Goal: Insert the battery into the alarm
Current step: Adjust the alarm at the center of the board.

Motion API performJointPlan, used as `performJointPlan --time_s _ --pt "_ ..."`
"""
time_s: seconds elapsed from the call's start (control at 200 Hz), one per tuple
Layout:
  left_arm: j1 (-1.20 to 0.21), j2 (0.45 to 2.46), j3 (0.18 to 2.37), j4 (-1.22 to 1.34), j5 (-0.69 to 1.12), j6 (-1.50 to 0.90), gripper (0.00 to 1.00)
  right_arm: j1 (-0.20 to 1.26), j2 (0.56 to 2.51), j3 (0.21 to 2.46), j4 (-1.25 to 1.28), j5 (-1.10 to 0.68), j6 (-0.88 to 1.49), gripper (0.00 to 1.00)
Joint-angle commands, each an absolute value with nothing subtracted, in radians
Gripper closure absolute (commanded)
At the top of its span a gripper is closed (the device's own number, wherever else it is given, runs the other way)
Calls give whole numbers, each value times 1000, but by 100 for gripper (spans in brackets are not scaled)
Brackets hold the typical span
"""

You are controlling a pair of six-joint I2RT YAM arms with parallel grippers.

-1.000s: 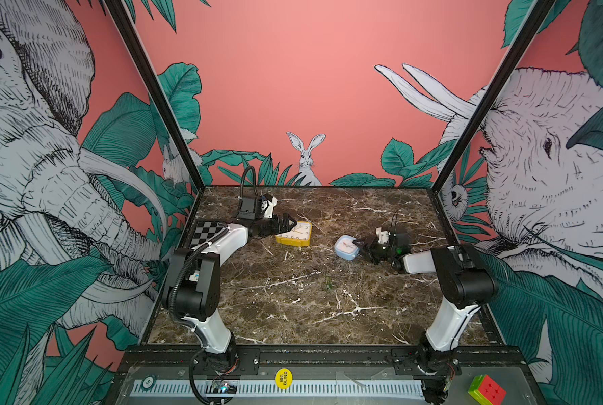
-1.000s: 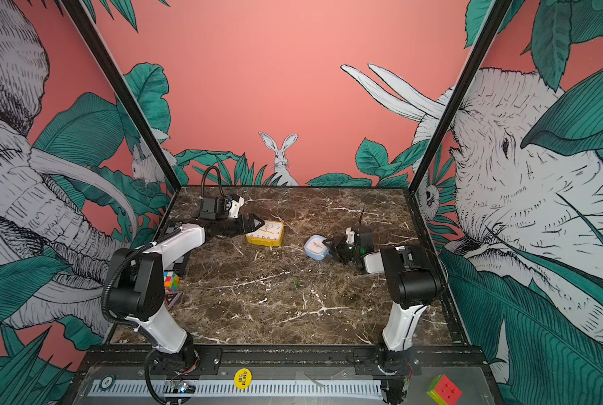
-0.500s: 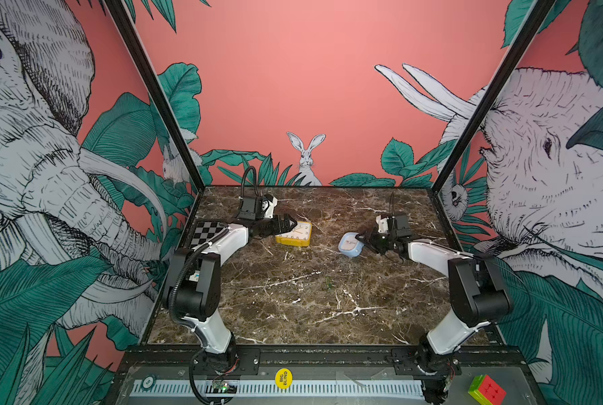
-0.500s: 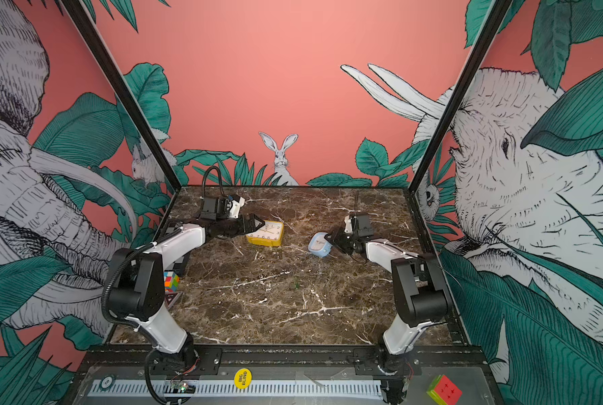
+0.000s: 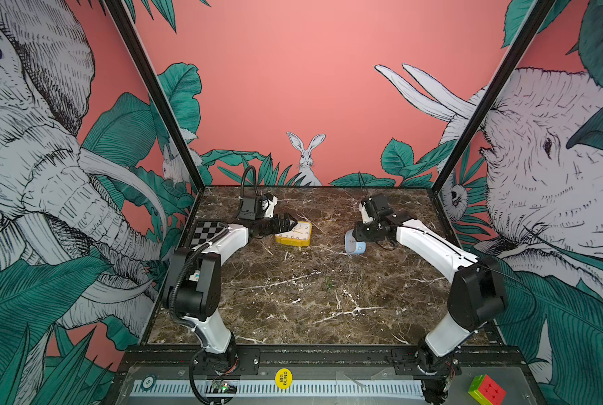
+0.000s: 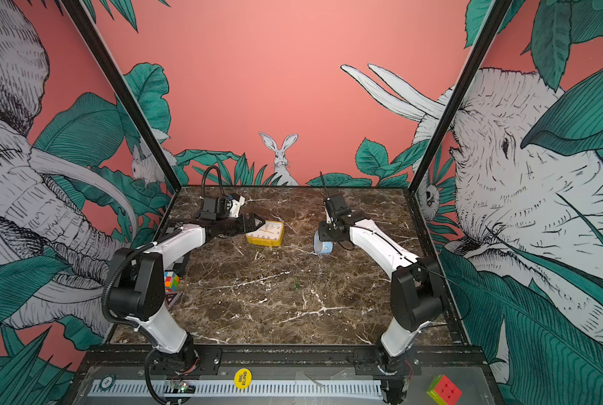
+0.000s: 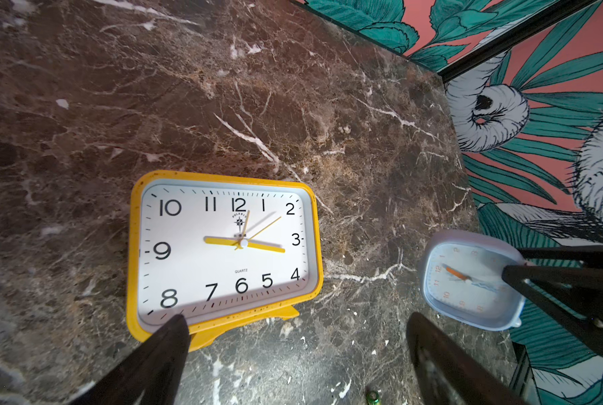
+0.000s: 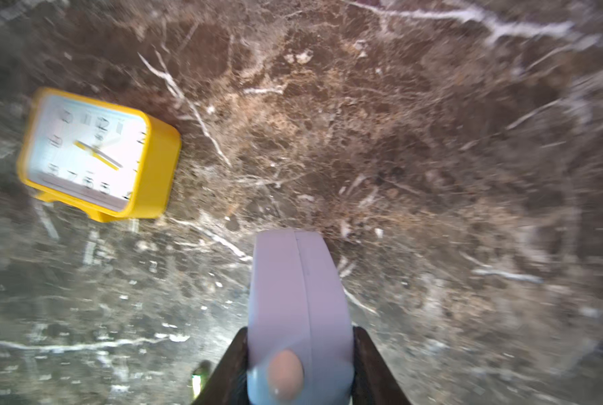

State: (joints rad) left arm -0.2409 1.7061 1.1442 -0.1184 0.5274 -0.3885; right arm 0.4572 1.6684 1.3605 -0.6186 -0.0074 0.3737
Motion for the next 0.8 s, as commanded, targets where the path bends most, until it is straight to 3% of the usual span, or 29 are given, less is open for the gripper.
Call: performJointPlan --time_s 0.0,0.395,0.695,0.795 --pt "-245 1695 1131 -98 538 -377 2 507 1697 1428 -728 218 253 75" --pt "-244 1679 1109 -97 522 -370 2 721 1873 1520 -732 717 46 75" --pt "-244 1666 1093 -100 502 -370 2 811 1980 1524 -666 845 20 74" --pt "-244 1663 1089 -100 497 -372 2 844 2002 1498 -599 859 -13 70"
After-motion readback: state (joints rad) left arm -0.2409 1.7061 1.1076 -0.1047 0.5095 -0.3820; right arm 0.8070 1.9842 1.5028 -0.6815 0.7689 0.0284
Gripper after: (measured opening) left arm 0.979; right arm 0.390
